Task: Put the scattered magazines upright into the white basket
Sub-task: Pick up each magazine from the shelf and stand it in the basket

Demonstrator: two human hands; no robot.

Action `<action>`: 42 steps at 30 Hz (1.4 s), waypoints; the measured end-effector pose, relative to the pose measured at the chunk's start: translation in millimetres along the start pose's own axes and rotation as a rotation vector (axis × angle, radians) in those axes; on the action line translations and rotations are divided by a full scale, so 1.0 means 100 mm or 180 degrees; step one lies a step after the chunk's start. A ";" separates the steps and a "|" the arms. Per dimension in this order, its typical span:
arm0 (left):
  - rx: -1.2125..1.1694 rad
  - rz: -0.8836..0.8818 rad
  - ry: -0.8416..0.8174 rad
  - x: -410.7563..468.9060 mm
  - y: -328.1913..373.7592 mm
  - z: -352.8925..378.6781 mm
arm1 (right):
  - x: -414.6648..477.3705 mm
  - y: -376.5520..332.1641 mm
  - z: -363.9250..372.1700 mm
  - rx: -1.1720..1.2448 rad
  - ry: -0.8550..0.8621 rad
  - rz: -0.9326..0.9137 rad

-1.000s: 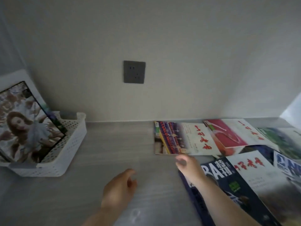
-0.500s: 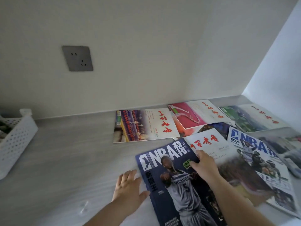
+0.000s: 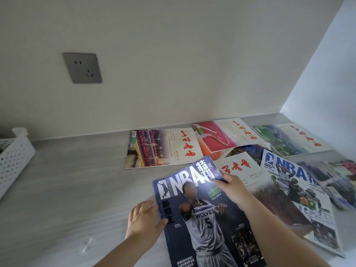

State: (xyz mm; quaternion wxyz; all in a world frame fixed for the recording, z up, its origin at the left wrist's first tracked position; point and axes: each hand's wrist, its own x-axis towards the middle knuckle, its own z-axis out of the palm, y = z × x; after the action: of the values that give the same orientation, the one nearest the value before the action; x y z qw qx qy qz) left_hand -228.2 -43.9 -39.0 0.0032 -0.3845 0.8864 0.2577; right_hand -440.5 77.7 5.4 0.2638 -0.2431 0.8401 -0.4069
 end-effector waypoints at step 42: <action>-0.1760 -0.0197 0.3799 -0.73 -2.75 -3.19 | -0.34 -4.36 3.06 0.1643 -0.0523 -0.2125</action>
State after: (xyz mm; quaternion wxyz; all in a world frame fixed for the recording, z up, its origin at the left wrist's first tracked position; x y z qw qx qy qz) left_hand 72.5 -298.1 127.9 -0.5805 -0.4733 0.6256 0.2182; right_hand -134.5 -310.5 205.6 0.2359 -0.4593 0.5621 -0.6461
